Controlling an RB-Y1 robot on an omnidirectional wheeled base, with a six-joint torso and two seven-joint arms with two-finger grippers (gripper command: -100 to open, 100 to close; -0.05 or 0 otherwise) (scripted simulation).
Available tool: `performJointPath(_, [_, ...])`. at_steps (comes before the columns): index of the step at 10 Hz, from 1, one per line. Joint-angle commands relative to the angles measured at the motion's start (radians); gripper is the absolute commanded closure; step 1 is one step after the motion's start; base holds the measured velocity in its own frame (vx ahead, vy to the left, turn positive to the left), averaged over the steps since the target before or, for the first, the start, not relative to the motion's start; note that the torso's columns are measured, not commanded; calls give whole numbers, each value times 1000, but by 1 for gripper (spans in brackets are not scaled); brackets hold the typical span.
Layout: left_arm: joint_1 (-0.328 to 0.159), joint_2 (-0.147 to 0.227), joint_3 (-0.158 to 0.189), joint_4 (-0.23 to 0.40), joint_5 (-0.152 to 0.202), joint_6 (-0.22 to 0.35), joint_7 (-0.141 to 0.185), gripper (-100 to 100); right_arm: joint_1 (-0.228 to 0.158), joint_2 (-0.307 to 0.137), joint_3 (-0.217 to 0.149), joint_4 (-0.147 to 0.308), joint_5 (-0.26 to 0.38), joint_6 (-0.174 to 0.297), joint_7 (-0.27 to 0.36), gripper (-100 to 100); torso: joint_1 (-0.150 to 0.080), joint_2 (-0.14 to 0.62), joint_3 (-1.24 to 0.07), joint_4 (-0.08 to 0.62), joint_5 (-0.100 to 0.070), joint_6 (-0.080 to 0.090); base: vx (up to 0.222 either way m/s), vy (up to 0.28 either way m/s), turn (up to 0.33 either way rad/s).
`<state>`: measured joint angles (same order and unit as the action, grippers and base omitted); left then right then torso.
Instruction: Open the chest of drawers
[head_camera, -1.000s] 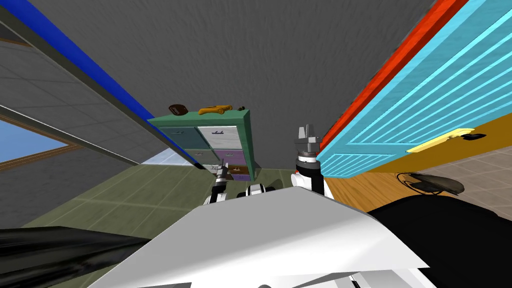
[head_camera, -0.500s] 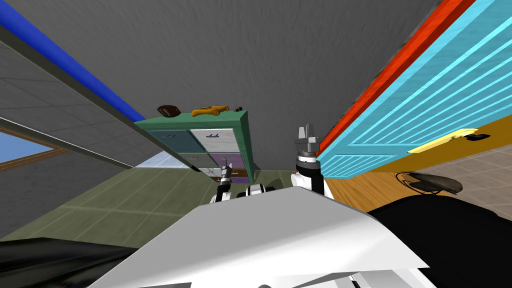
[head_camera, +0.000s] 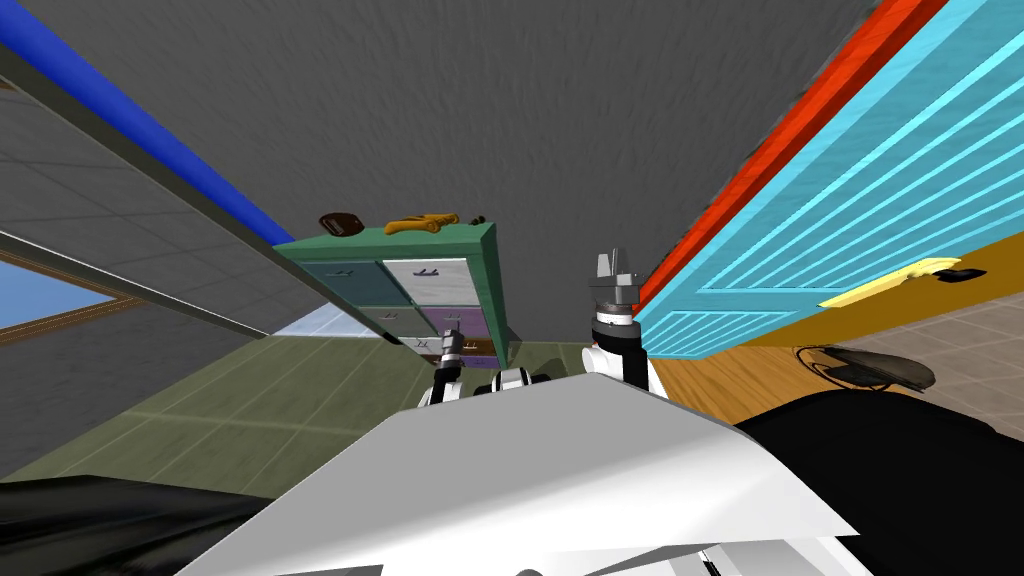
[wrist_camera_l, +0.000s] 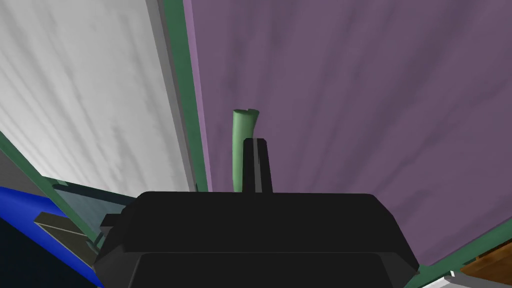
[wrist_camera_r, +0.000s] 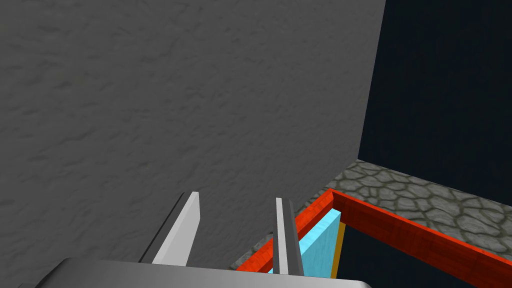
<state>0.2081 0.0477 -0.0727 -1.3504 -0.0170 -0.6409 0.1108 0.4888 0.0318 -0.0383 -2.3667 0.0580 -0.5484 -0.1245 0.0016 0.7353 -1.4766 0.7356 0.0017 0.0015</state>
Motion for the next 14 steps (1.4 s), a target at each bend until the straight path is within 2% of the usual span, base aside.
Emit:
performJointPath(1, [-3,52,-4,-8,-2,9,3,-100,0,0,0,0,0,0,0,0,0,-2,-2,0,-1,-1,-16,18,-19])
performJointPath(2, [-5,72,-8,-17,-4,19,6,-100,0,0,0,0,0,0,0,0,0,-1,-2,1,-1,-1,-19,36,-27])
performJointPath(3, [-11,74,-15,-31,-7,41,12,-100,0,0,0,0,0,0,0,0,0,1,0,2,-1,-1,-24,71,-78])
performJointPath(9, [-40,56,-47,-71,-23,141,36,-100,0,0,0,0,0,0,0,0,-1,2,0,2,-1,-2,-47,80,-52])
performJointPath(10, [-35,61,-44,-70,-21,129,35,-100,0,0,0,0,0,0,0,0,-1,2,0,2,-1,-2,-23,41,-11])
performJointPath(12, [-50,63,-40,-99,-19,175,41,-100,0,0,0,0,0,0,0,0,-5,-2,-2,1,-3,-1,64,0,-8])
performJointPath(13, [-46,63,-41,-93,-19,163,39,-100,0,0,0,0,0,0,0,0,-4,-2,-3,1,-2,-1,42,0,-2])
performJointPath(14, [-37,61,-44,-74,-21,137,36,100,0,0,0,0,0,0,0,0,-2,2,0,2,-2,-2,-45,-8,11])
